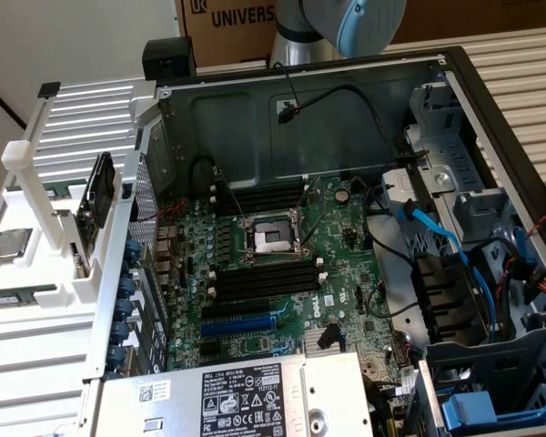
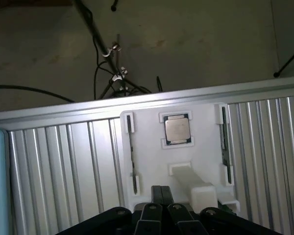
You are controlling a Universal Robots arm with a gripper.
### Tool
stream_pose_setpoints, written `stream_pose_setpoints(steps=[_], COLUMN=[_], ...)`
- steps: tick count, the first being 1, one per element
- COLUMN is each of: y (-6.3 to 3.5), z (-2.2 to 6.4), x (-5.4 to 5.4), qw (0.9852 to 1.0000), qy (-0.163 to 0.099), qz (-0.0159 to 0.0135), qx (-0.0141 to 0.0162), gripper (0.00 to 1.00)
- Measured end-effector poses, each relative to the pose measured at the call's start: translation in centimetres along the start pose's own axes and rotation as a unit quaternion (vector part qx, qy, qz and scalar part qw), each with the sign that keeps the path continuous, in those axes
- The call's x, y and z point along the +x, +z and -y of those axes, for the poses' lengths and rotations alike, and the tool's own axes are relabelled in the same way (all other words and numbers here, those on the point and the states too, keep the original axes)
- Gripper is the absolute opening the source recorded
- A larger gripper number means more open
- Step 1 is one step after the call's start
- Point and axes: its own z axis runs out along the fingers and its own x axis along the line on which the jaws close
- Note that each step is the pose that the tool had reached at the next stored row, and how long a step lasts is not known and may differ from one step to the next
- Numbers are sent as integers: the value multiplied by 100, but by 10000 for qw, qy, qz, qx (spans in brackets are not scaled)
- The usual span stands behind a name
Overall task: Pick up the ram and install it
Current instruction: 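Pick up the ram and move it above insertion slot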
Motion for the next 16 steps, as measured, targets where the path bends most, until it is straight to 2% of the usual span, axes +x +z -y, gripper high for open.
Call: stream_pose_setpoints(steps=[8, 9, 11, 16], y=[3, 6, 8, 14], z=[-3, -27, -101, -157], x=[1, 4, 15, 23], qw=[10000, 10000, 10000, 10000], qy=[0, 0, -2, -10], qz=[0, 5, 12, 13], qx=[0, 9, 55, 60], gripper=[10, 10, 10, 10])
